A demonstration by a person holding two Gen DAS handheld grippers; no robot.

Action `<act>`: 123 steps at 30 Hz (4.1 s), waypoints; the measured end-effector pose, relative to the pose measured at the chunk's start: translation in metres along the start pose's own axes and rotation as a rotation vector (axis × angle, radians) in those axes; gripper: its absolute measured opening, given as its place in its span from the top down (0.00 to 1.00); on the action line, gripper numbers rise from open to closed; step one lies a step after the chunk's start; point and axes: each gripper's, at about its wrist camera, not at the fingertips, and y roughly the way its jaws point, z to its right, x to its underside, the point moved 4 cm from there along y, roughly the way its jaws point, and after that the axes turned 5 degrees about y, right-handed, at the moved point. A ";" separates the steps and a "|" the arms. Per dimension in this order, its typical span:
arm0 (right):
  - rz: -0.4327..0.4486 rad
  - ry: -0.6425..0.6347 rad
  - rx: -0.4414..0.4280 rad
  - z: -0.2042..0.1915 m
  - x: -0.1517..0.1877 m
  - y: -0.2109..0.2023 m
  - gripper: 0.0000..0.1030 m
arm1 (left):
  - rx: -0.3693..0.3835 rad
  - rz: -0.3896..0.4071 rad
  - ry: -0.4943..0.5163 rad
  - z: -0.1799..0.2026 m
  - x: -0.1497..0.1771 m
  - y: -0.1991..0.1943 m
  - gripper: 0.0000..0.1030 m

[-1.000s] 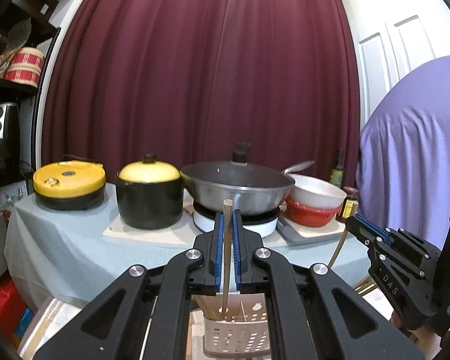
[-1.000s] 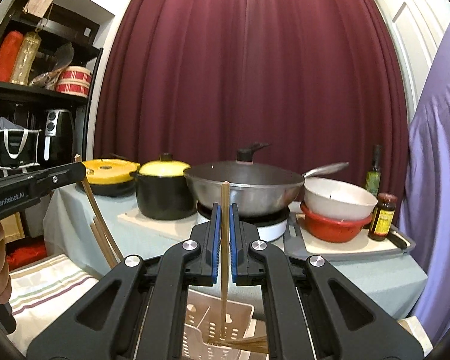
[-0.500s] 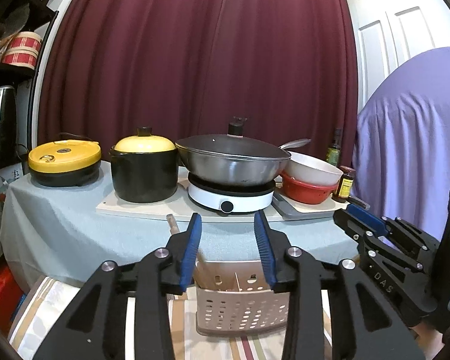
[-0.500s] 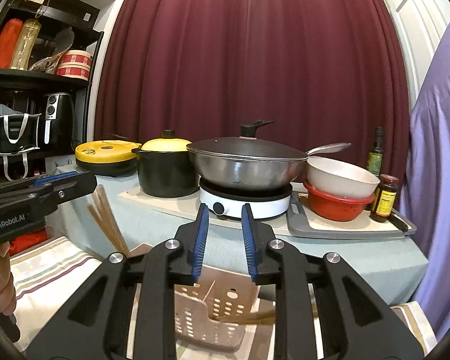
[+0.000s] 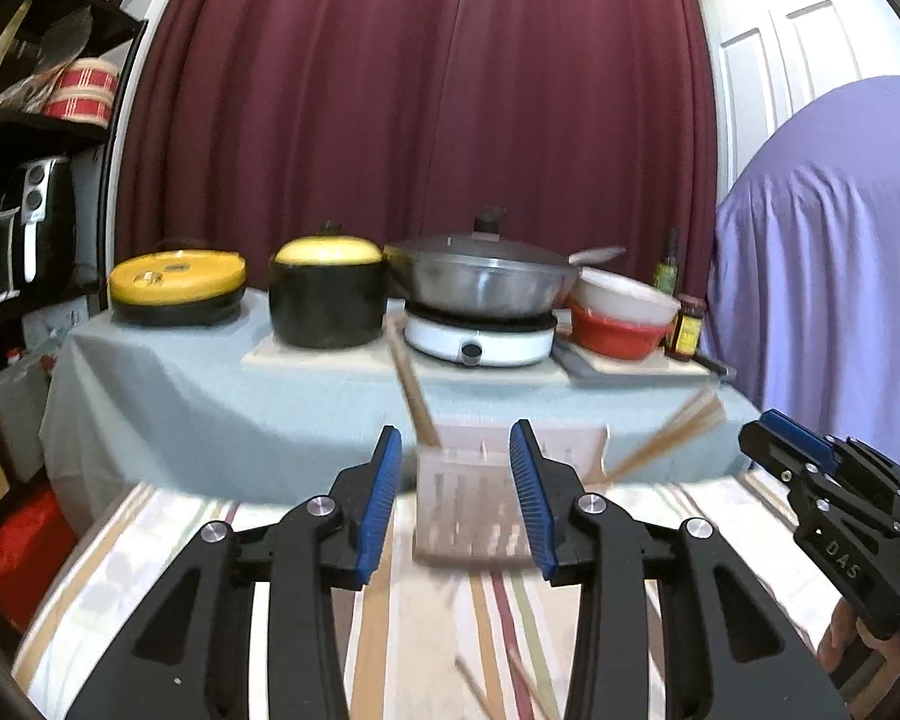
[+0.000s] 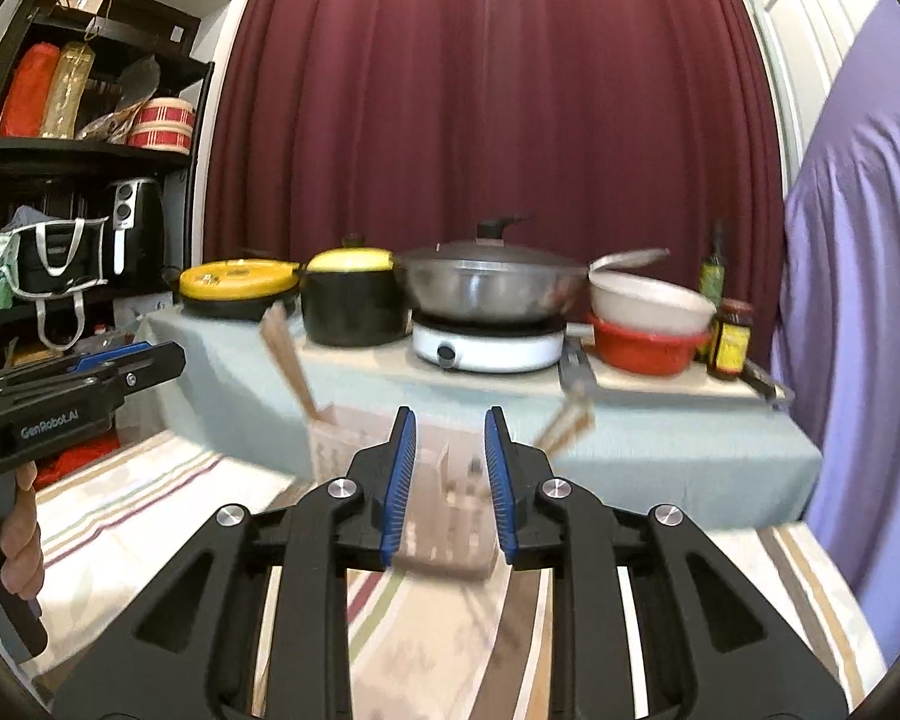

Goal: Organize utensils
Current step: 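Withdraw both open tools toward the remaining chopsticks on the table, then close the right tool on a wooden chopstick while the left tool grasps another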

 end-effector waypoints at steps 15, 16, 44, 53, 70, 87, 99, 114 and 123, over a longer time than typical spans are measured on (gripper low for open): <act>-0.167 -0.002 0.002 -0.019 0.120 -0.075 0.77 | -0.042 -0.191 -0.005 0.005 0.106 -0.046 0.63; -0.175 -0.005 0.000 -0.021 0.126 -0.077 0.77 | -0.043 -0.200 -0.005 0.004 0.112 -0.049 0.63; -0.321 -0.071 -0.092 -0.066 0.201 -0.101 0.77 | -0.051 -0.316 -0.022 0.005 0.190 -0.083 0.63; -0.385 -0.098 -0.099 -0.074 0.215 -0.095 0.77 | -0.032 -0.317 -0.025 0.010 0.191 -0.083 0.63; -0.378 -0.070 -0.082 -0.063 0.211 -0.097 0.94 | 0.026 -0.322 0.003 0.036 0.188 -0.079 0.63; -0.300 0.028 -0.004 -0.011 0.198 -0.114 0.94 | 0.149 -0.381 0.080 0.103 0.205 -0.066 0.63; -0.281 0.063 -0.026 -0.007 0.197 -0.116 0.94 | 0.082 -0.429 0.072 0.095 0.213 -0.070 0.63; -0.277 0.065 -0.030 -0.008 0.196 -0.117 0.94 | 0.083 -0.431 0.065 0.093 0.215 -0.072 0.90; -0.277 0.057 -0.028 -0.009 0.196 -0.118 0.94 | 0.066 -0.413 0.022 0.083 0.212 -0.075 0.91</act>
